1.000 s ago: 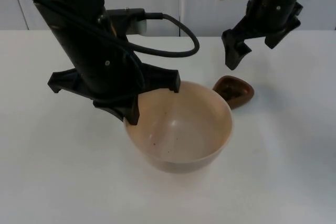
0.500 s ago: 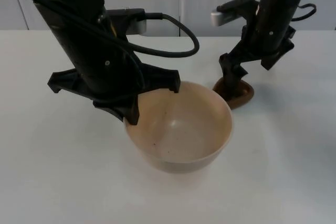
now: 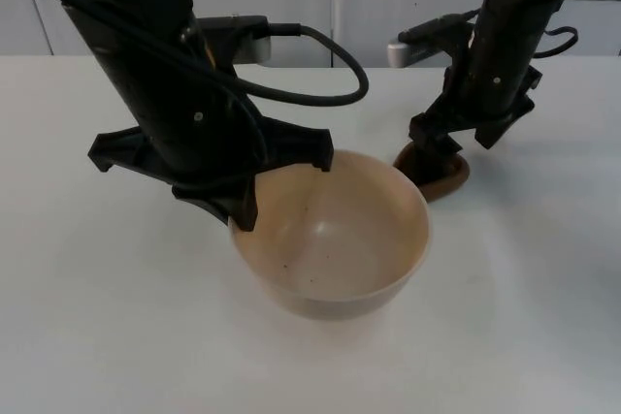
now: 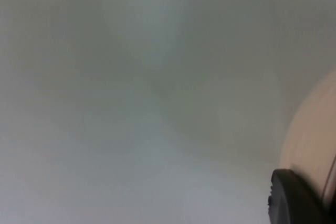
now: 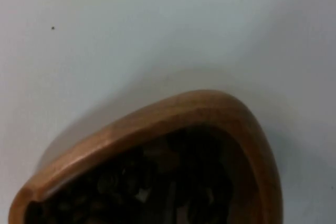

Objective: Pick up the bowl with the left hand and pour the coffee beans from the cup into the bowl with the right hand.

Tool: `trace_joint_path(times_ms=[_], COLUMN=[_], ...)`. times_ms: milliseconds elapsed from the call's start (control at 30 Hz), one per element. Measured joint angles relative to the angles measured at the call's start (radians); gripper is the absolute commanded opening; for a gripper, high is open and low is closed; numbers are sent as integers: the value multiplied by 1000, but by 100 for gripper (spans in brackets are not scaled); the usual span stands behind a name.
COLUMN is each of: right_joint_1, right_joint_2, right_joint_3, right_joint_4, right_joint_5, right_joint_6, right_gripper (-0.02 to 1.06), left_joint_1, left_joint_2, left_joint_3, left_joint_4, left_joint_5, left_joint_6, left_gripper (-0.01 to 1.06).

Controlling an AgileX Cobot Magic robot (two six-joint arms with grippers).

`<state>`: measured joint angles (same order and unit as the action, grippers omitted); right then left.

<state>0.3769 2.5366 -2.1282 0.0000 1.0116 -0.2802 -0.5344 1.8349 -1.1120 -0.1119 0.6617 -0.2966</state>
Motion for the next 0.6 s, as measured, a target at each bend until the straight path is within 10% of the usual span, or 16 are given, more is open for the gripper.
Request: trace_joint_path(times_ms=[600], right_joint_1=[0], right_joint_2=[4], right_joint_3=[-2], right_joint_4=[14], right_joint_5=[-2], right_joint_6=[0], right_gripper=[66], left_joint_1=[0], left_joint_2=[0], left_joint_3=[0], left_joint_4=[0], left_joint_5=[0], left_joint_6=[0], left_gripper=[0])
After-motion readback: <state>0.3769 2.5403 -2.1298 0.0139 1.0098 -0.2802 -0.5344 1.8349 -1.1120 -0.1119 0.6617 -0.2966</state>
